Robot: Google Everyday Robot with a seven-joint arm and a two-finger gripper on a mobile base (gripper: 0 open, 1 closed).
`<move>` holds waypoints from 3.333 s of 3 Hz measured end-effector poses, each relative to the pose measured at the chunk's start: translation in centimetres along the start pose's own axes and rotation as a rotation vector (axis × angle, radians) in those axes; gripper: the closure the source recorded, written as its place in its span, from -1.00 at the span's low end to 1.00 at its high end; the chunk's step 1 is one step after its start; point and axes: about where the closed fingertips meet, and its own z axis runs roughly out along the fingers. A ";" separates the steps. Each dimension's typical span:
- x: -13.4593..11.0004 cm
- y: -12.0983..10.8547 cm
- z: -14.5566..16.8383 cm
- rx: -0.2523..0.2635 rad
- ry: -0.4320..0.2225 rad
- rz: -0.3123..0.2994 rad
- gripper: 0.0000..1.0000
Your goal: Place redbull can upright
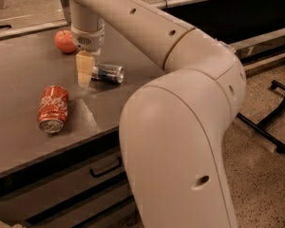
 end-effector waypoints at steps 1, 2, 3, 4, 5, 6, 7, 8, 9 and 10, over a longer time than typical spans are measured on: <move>0.2 0.4 0.7 0.001 0.014 0.027 -0.19; 0.5 0.5 0.6 -0.003 0.026 0.028 0.28; 1.4 -0.4 -1.4 0.003 0.015 0.009 0.76; 2.4 -1.8 -5.6 0.044 -0.043 -0.015 1.00; 3.1 -2.2 -9.1 0.072 -0.191 -0.052 1.00; 3.1 -1.0 -10.8 0.068 -0.444 -0.125 1.00; 2.7 1.8 -7.7 0.006 -0.684 -0.192 1.00; 3.0 2.4 -7.3 0.033 -0.974 -0.170 1.00; 2.6 1.9 -11.0 0.114 -1.099 -0.160 1.00; 2.5 1.9 -11.0 0.112 -1.097 -0.160 1.00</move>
Offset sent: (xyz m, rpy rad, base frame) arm -0.0099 -0.0136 0.0002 -0.0444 0.0214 -0.0305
